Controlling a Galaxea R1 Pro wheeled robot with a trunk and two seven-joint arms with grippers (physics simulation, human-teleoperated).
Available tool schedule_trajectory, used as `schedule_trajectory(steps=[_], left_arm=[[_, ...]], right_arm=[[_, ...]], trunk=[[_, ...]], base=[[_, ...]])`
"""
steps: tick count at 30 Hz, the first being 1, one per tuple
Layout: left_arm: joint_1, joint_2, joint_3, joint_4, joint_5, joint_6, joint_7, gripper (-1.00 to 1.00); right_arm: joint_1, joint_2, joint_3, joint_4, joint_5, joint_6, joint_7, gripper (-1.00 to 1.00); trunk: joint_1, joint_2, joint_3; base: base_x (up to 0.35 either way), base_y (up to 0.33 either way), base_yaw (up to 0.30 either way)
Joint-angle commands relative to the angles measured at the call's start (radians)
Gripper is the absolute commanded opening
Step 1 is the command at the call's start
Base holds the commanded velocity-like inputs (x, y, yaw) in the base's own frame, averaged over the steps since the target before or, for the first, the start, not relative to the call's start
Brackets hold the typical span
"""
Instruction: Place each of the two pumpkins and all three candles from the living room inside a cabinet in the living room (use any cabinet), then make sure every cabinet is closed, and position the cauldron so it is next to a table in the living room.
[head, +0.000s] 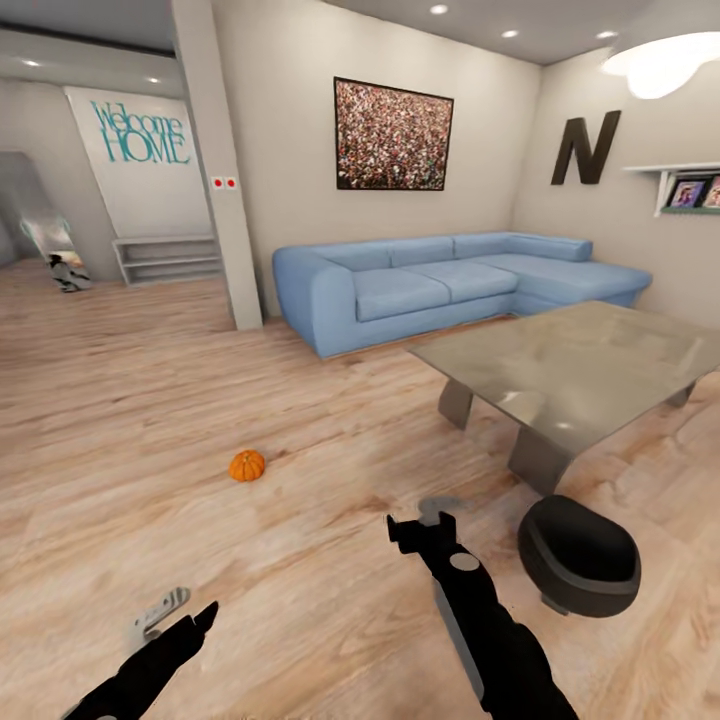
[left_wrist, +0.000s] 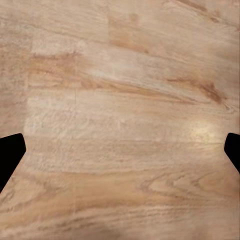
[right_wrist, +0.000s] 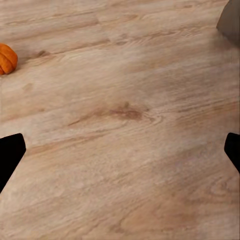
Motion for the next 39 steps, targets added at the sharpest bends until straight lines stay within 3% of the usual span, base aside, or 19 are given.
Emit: schedule_trajectory(steps=[1,6,7,9,11,15,19,22,24,26,28,29,30,33,36,39], left_arm=[[0.0,0.001,-0.001,-0.001,0.009,0.0,0.008,1.0],[0.0,0.001,-0.001,-0.001,0.01,0.0,0.009,1.0],[-0.036,0.003,-0.003,-0.01,0.023,0.035,0.002,1.0],[-0.073,0.003,-0.002,-0.011,0.04,0.074,0.0,1.0],[-0.168,0.003,-0.001,-0.005,0.085,0.188,0.003,1.0],[-0.268,0.005,0.022,0.017,0.129,0.285,0.001,1.0],[-0.317,0.002,0.035,0.102,0.144,0.304,-0.009,1.0],[-0.35,0.0,0.038,0.212,0.15,0.289,-0.054,1.0],[-0.382,0.002,0.039,0.339,0.145,0.235,-0.153,1.0],[-0.397,0.006,0.041,0.407,0.145,0.208,-0.216,1.0],[-0.426,0.009,0.042,0.529,0.141,0.176,-0.343,1.0],[-0.431,0.01,0.042,0.553,0.139,0.169,-0.367,1.0],[-0.448,0.013,0.045,0.683,0.144,0.077,-0.445,1.0],[-0.454,0.013,0.045,0.769,0.15,0.016,-0.474,1.0],[-0.456,0.021,0.046,0.799,0.15,0.003,-0.523,1.0],[-0.455,0.04,0.042,0.815,0.142,-0.003,-0.622,1.0]], right_arm=[[0.0,0.0,0.002,-0.001,0.005,0.007,-0.006,1.0],[0.0,-0.003,0.002,-0.001,0.003,0.014,-0.011,1.0],[0.0,-0.008,0.001,-0.003,-0.002,0.072,-0.009,1.0],[-0.002,-0.008,-0.001,-0.005,-0.003,0.107,0.007,1.0],[-0.011,-0.011,-0.006,-0.01,-0.002,0.183,0.113,1.0],[-0.026,-0.014,-0.014,-0.046,0.003,0.25,0.335,1.0],[-0.026,-0.015,-0.023,-0.088,0.003,0.266,0.412,1.0],[-0.02,-0.015,-0.06,-0.16,0.002,0.284,0.438,1.0],[-0.017,-0.017,-0.124,-0.266,0.001,0.394,0.461,1.0],[-0.018,-0.025,-0.153,-0.302,0.0,0.471,0.469,1.0],[-0.023,-0.049,-0.185,-0.336,-0.002,0.572,0.482,1.0],[-0.024,-0.054,-0.19,-0.344,-0.002,0.586,0.489,1.0],[-0.024,-0.069,-0.208,-0.374,0.0,0.622,0.564,1.0],[-0.019,-0.071,-0.229,-0.391,-0.002,0.622,0.595,1.0],[-0.017,-0.073,-0.234,-0.4,-0.002,0.622,0.604,1.0],[-0.016,-0.075,-0.231,-0.405,-0.003,0.622,0.623,1.0]], trunk=[[0.0,0.0,-0.001],[0.0,0.0,-0.001],[0.0,0.0,-0.001],[0.0,0.0,-0.001],[0.0,0.0,-0.001],[0.0,0.0,-0.001],[0.0,0.0,-0.001],[0.0,0.0,-0.001],[0.0,0.0,-0.001],[0.0,0.0,-0.001],[0.0,0.0,-0.001],[0.0,0.0,-0.001],[0.0,0.0,-0.001],[0.0,0.0,-0.001],[0.0,0.0,-0.001],[0.0,0.0,-0.001]], base=[[0.0,0.293,0.267],[0.001,0.293,0.278],[0.107,0.291,0.092],[0.118,0.291,0.066],[0.142,0.285,0.031],[0.2,0.244,0.012],[0.253,0.198,0.003],[0.269,0.181,0.001],[0.274,0.174,0.0],[0.279,0.166,0.0],[0.284,0.158,0.0],[0.285,0.155,0.0],[0.288,0.152,0.0],[0.289,0.152,0.0],[0.289,0.151,0.0],[0.288,0.162,0.0]])
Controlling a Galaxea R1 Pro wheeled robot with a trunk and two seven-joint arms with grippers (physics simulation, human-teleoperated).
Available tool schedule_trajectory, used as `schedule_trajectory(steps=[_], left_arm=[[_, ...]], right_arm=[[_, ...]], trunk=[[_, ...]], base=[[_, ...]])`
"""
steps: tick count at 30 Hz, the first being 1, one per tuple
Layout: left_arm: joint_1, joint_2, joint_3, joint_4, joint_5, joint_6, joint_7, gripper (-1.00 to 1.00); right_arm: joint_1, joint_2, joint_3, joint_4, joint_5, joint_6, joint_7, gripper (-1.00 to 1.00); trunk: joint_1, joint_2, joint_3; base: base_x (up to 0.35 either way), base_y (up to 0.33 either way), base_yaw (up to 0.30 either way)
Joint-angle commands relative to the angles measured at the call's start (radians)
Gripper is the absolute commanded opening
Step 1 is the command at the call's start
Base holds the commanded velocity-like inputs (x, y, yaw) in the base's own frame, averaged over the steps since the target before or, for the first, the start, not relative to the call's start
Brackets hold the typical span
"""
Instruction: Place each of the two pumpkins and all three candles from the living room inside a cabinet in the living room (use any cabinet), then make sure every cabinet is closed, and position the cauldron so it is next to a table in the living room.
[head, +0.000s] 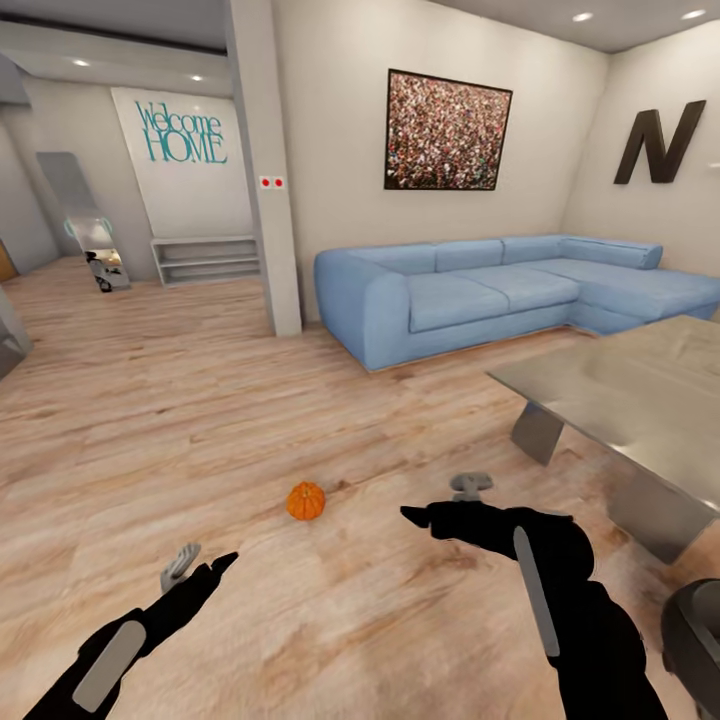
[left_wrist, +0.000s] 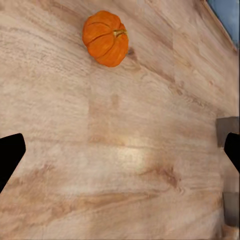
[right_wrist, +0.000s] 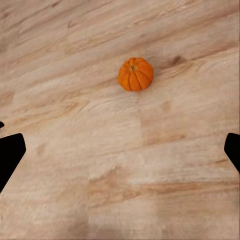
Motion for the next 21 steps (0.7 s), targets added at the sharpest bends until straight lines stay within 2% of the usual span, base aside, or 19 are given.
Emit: schedule_trajectory(steps=[1,7,12,15,16,18,20,21], left_arm=[[0.0,0.003,-0.002,0.002,0.008,0.004,-0.016,1.0],[0.0,0.012,-0.003,0.056,0.007,0.005,-0.082,1.0],[-0.001,0.013,-0.001,0.086,0.011,0.007,-0.171,1.0],[-0.001,0.015,0.001,0.104,0.016,0.025,-0.201,1.0],[-0.001,0.012,0.001,0.136,0.018,0.084,-0.216,1.0],[-0.01,0.008,0.001,0.168,0.018,0.095,-0.218,1.0],[-0.066,-0.002,-0.002,0.277,0.015,0.104,-0.223,1.0],[-0.074,-0.001,-0.002,0.296,0.013,0.105,-0.226,1.0]], right_arm=[[-0.001,0.001,-0.001,-0.001,0.006,0.005,0.016,1.0],[0.001,-0.002,0.002,-0.002,0.016,0.005,0.097,1.0],[0.001,-0.003,0.002,-0.003,0.019,-0.022,0.112,1.0],[0.001,-0.003,-0.001,-0.003,0.02,-0.032,0.113,1.0],[-0.004,-0.013,-0.012,-0.003,0.021,-0.04,0.114,1.0],[-0.002,-0.018,-0.011,-0.004,0.02,-0.041,0.115,1.0],[-0.001,-0.024,-0.01,-0.004,0.02,-0.042,0.115,1.0],[-0.001,-0.024,-0.01,-0.004,0.02,-0.042,0.115,1.0]], trunk=[[0.0,0.0,-0.001],[0.0,0.0,-0.001],[0.0,0.0,-0.001],[0.0,0.0,-0.001],[0.0,0.0,-0.001],[0.0,0.0,-0.001],[0.0,0.0,-0.001],[0.0,0.0,-0.001]], base=[[0.283,0.182,0.0],[0.266,0.211,0.0],[0.239,0.231,0.0],[0.233,0.234,0.0],[0.232,0.232,0.0],[0.232,0.23,0.0],[0.232,0.243,0.0],[0.232,0.254,0.0]])
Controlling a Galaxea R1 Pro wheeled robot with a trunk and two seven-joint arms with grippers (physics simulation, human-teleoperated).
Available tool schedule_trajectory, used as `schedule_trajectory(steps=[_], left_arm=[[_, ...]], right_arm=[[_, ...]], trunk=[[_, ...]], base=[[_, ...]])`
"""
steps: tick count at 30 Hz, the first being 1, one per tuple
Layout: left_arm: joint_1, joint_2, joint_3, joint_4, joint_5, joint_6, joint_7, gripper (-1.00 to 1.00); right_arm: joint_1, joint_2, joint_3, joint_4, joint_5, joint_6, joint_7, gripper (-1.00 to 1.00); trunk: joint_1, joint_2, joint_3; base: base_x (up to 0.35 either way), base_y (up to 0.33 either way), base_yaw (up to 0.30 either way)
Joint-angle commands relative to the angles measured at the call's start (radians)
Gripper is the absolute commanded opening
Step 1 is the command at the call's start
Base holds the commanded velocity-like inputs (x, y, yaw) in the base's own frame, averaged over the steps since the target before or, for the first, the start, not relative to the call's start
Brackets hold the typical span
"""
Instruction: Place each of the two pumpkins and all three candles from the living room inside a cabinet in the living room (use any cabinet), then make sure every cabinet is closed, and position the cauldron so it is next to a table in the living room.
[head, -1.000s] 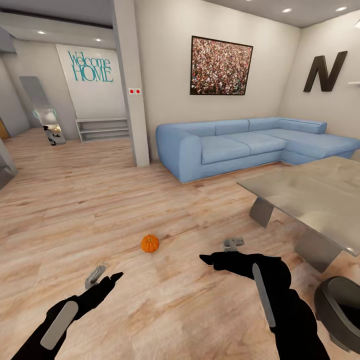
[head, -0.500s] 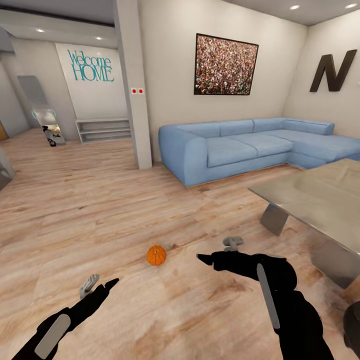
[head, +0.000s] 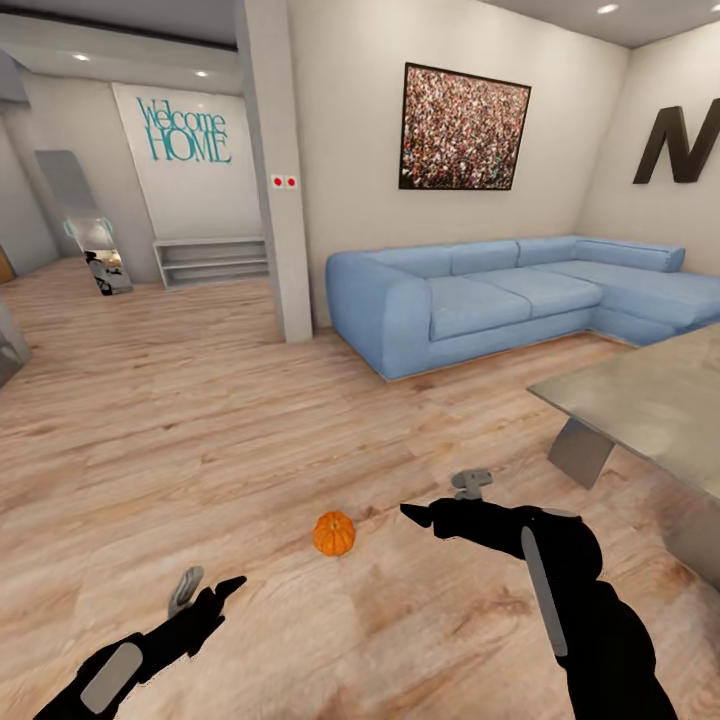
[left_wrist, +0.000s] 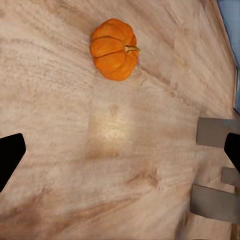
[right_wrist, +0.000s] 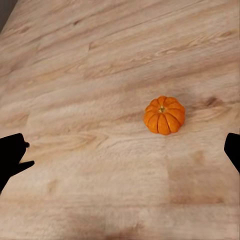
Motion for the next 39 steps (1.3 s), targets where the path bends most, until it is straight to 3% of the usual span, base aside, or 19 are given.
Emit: schedule_trajectory(steps=[1,9,14,16,19,21,26,32,39], left_arm=[[-0.013,0.002,-0.002,0.029,0.007,0.007,-0.007,1.0],[-0.064,-0.021,-0.005,0.076,0.004,0.013,-0.02,1.0],[-0.076,-0.019,-0.007,0.079,0.001,0.014,-0.044,1.0],[-0.078,-0.021,-0.009,0.08,0.0,0.009,-0.056,1.0],[-0.079,-0.025,-0.011,0.081,-0.004,0.004,-0.065,1.0],[-0.076,-0.022,-0.012,0.082,-0.004,-0.002,-0.067,1.0],[-0.072,-0.025,-0.019,0.088,-0.012,-0.006,-0.071,1.0],[-0.071,-0.026,-0.045,0.089,-0.053,-0.011,-0.073,1.0],[-0.072,-0.022,-0.062,0.089,-0.065,-0.011,-0.079,1.0]], right_arm=[[-0.001,0.0,-0.002,-0.001,0.006,0.005,0.008,1.0],[-0.014,-0.017,-0.005,-0.001,0.006,0.008,0.009,1.0],[-0.012,-0.022,-0.006,-0.002,0.006,0.01,0.01,1.0],[-0.012,-0.035,-0.016,-0.002,0.005,0.012,0.02,1.0],[-0.014,-0.077,-0.047,-0.003,0.005,0.015,0.064,1.0],[-0.016,-0.088,-0.055,-0.003,0.005,0.016,0.084,1.0],[-0.019,-0.09,-0.058,-0.003,0.005,0.016,0.099,1.0],[-0.013,-0.089,-0.052,-0.003,0.005,0.017,0.103,1.0],[-0.032,-0.088,-0.049,-0.003,0.005,0.037,0.106,1.0]], trunk=[[0.0,0.0,-0.001],[0.0,0.0,-0.001],[0.0,0.0,0.0],[0.0,0.0,0.001],[0.0,0.0,0.001],[0.0,0.0,0.001],[0.0,0.0,0.001],[0.0,0.0,0.001],[0.0,0.0,0.001]], base=[[0.232,0.259,0.0],[0.229,0.267,-0.001],[0.213,0.281,-0.12],[0.205,0.286,-0.236],[0.207,0.285,-0.27],[0.23,0.265,-0.285],[0.25,0.239,-0.292],[0.261,0.218,-0.296],[0.264,0.213,-0.297]])
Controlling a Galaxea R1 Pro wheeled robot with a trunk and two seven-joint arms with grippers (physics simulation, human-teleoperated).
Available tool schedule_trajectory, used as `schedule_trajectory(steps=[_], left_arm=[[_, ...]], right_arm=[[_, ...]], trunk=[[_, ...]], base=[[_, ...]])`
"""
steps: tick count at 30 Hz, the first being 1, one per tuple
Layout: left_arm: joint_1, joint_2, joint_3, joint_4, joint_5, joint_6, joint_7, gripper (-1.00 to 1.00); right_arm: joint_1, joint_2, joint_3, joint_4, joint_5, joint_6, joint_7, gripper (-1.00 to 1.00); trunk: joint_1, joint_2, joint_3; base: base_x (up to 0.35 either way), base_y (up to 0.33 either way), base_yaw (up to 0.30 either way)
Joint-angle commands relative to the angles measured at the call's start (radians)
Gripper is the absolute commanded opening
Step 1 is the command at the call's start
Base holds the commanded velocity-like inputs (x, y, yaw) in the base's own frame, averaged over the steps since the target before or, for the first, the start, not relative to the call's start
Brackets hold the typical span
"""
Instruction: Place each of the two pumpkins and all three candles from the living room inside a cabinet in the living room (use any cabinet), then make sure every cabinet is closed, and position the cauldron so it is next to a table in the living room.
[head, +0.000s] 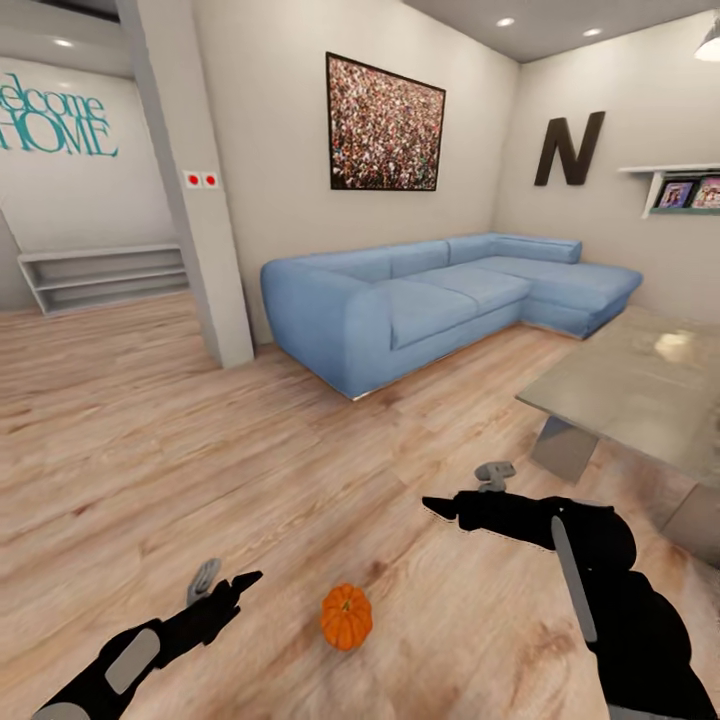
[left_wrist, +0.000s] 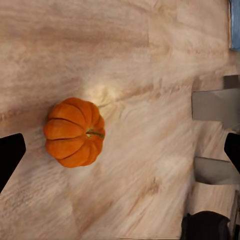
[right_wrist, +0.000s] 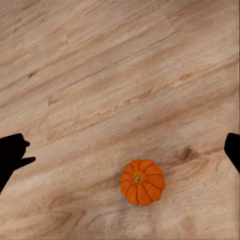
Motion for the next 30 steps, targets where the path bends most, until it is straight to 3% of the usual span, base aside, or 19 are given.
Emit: schedule_trajectory(steps=[1,6,12,20,25,30], left_arm=[[-0.002,0.002,-0.017,0.0,0.004,0.003,-0.003,1.0],[-0.011,-0.003,-0.075,-0.004,-0.068,0.002,-0.028,1.0],[-0.014,-0.011,-0.092,-0.004,-0.148,-0.051,-0.046,1.0],[-0.014,-0.033,-0.092,-0.006,-0.175,-0.066,-0.053,1.0],[-0.01,-0.027,-0.092,-0.02,-0.184,-0.053,-0.056,1.0],[-0.016,-0.034,-0.103,-0.028,-0.256,-0.017,-0.06,1.0]], right_arm=[[-0.008,0.0,-0.001,-0.001,0.006,0.014,0.008,1.0],[-0.044,-0.01,-0.003,-0.001,0.006,0.021,0.008,1.0],[-0.056,-0.02,-0.005,-0.001,0.006,0.021,0.01,1.0],[-0.058,-0.023,-0.007,-0.001,0.005,0.021,0.01,1.0],[-0.058,-0.023,-0.007,-0.001,-0.001,0.021,0.011,1.0],[-0.054,-0.025,-0.006,0.0,-0.002,0.021,0.011,1.0]], trunk=[[0.0,0.0,-0.001],[0.0,0.0,-0.001],[0.0,0.0,-0.001],[0.0,0.0,-0.001],[0.0,0.0,-0.001],[0.0,0.0,-0.001]], base=[[0.264,0.212,-0.297],[0.264,0.212,-0.297],[0.264,0.212,-0.297],[0.194,0.144,-0.297],[0.035,0.025,-0.297],[0.006,0.004,-0.171]])
